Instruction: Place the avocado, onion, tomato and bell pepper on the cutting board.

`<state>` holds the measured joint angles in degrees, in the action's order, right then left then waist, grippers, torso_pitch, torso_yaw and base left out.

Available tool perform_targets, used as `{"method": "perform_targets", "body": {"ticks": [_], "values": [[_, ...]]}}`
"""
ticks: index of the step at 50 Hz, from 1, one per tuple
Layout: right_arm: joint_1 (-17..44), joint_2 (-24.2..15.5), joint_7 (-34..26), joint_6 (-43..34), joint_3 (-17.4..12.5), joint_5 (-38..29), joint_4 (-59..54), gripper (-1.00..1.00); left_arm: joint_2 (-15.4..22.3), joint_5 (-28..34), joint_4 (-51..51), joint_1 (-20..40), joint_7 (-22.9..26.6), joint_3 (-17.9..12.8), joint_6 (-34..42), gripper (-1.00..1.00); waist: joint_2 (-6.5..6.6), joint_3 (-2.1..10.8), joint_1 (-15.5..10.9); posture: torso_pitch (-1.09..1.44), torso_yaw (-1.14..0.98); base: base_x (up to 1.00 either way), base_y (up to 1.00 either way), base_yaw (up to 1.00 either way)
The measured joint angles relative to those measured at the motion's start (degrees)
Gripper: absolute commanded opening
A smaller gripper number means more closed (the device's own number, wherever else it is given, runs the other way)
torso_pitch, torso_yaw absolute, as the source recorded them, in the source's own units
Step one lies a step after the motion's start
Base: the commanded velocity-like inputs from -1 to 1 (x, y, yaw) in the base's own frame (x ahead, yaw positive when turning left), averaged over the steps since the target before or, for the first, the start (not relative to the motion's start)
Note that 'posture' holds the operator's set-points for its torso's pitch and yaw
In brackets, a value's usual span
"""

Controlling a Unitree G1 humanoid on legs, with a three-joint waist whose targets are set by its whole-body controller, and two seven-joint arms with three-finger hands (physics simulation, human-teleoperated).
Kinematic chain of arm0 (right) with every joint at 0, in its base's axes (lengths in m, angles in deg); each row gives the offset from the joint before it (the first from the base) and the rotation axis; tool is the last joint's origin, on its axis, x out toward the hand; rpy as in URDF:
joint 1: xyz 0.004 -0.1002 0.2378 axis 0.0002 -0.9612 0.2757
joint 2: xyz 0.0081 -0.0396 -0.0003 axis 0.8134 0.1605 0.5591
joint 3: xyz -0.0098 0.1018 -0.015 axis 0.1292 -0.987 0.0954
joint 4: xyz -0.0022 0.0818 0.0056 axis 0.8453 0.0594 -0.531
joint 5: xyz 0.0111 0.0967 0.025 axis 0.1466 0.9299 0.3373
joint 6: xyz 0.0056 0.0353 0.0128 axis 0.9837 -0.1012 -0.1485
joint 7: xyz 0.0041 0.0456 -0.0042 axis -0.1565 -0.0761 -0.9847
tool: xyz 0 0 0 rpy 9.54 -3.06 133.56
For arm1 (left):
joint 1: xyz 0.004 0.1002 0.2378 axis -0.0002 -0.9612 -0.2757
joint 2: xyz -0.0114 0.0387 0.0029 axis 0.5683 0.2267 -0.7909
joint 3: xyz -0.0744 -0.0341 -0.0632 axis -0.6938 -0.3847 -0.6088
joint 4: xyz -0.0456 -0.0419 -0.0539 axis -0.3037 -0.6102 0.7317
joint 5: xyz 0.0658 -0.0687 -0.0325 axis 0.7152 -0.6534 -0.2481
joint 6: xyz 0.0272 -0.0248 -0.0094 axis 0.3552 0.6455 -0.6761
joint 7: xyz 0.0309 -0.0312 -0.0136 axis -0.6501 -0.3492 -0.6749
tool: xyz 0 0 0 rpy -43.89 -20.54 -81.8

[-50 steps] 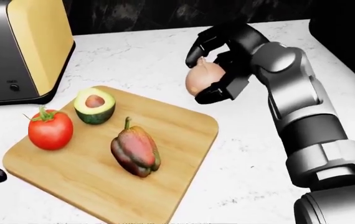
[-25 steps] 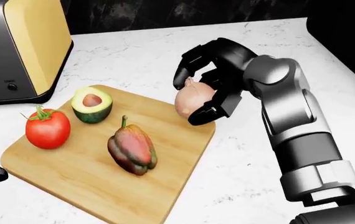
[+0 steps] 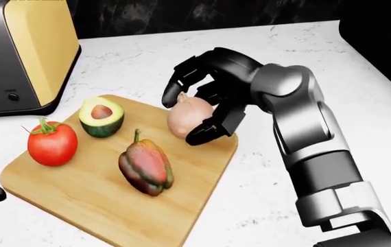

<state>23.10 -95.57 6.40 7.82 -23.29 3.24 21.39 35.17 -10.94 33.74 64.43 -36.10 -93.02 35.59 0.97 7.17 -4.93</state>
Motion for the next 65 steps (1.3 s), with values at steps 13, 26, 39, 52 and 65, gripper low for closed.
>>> {"method": "perform_targets", "body": {"ticks": [13, 26, 39, 52, 65], "values": [[-2.29, 0.14, -2.67, -4.29, 0.04, 0.02, 6.81, 0.75, 0.09, -0.08, -0.01, 0.02, -0.18, 0.02, 0.1, 1.0, -0.11, 0.1, -0.11, -0.16, 0.08, 0.0, 0.0, 0.0], [-4.16, 0.22, -3.6, -6.54, 0.01, 0.28, 9.99, 1.0, -0.23, 0.15, -0.27, -0.49, -0.1, -0.12, -0.47, 1.0, -0.09, 0.1, -0.09, -0.16, 0.08, 0.0, 0.0, 0.0], [-5.2, -0.61, -3.67, -10.17, -0.29, 0.12, 16.23, 1.0, 0.22, -0.28, 0.02, 0.14, -0.2, -0.35, 0.22, 1.0, -0.12, -0.04, -0.15, -0.16, 0.08, 0.0, 0.0, 0.0], [-8.54, -3.92, -4.85, -24.32, -2.03, -1.74, 39.65, 1.0, 0.65, -0.65, -0.6, 0.34, -0.52, -0.62, 0.33, 1.0, -0.49, -0.36, -0.37, -0.16, 0.08, 0.0, 0.0, 0.0], [-10.72, -9.76, -5.76, -45.83, -3.47, -6.72, 72.58, 1.0, 3.17, -1.82, -0.53, 2.39, -1.89, -2.81, 3.07, 1.0, -0.88, -1.23, -0.46, -0.16, 0.08, 0.0, 0.0, 0.0]]}}
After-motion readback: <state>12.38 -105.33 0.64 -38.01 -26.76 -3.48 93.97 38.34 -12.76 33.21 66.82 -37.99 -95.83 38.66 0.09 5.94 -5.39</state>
